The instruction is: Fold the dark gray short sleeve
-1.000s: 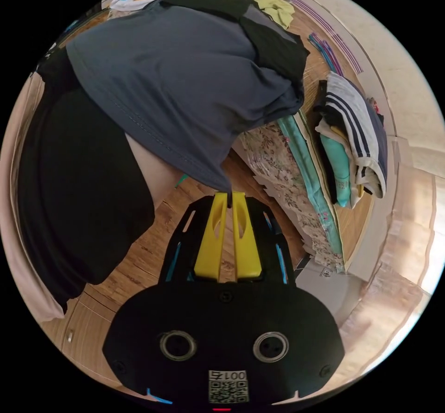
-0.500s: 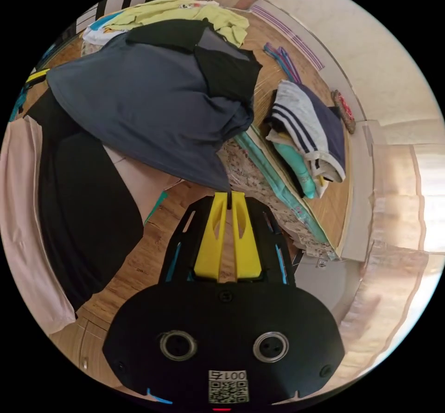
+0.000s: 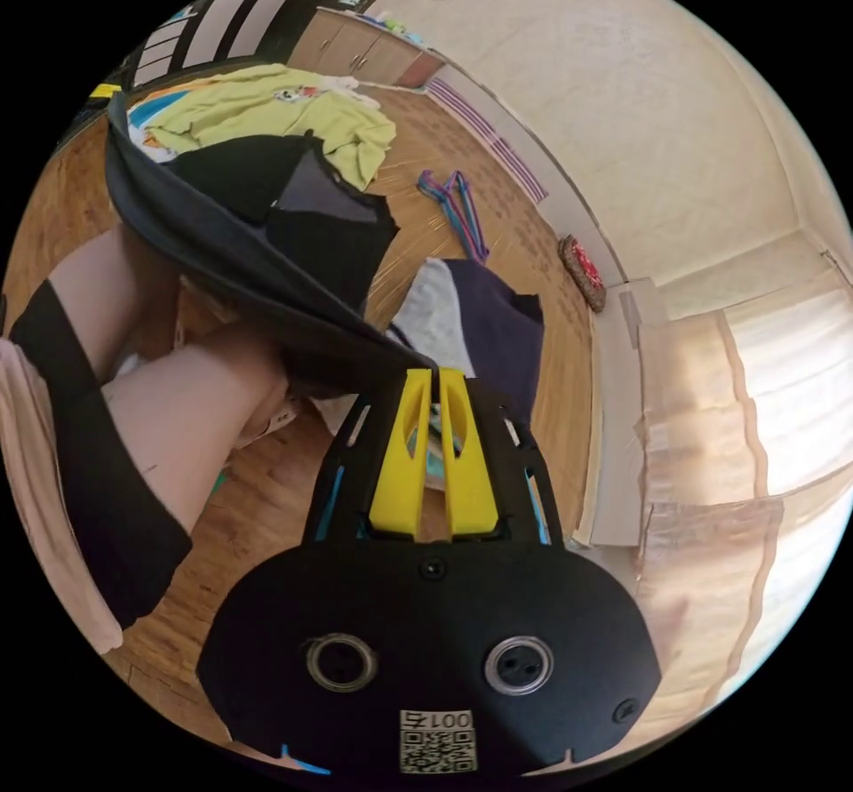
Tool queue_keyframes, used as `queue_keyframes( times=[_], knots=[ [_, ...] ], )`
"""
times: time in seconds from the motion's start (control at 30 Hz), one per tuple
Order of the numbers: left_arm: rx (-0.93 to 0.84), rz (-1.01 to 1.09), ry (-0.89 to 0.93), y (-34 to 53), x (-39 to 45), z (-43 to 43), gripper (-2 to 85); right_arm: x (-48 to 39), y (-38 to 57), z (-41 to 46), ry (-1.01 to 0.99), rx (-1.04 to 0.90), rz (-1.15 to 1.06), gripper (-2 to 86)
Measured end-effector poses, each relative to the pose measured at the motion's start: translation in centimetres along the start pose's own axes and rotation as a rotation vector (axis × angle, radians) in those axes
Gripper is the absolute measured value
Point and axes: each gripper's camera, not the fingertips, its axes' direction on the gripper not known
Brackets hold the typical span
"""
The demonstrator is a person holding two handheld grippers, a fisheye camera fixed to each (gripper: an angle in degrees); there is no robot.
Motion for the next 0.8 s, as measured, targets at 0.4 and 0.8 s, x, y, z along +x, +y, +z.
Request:
queue_keyframes(
  times=[0.4, 0.8],
  knots=[
    [-0.049, -0.229, 0.040, -19.5, -13.4, 6.7, -1.6, 9.8, -18.0, 15.3, -0.050, 0.009, 0.141, 1.6],
    [-0.356, -0.291, -0.042, -31.0, -19.5, 22.0, -1.6, 13.3, -31.2, 36.4, -0.218, -0.305, 0.218, 1.6]
  ],
)
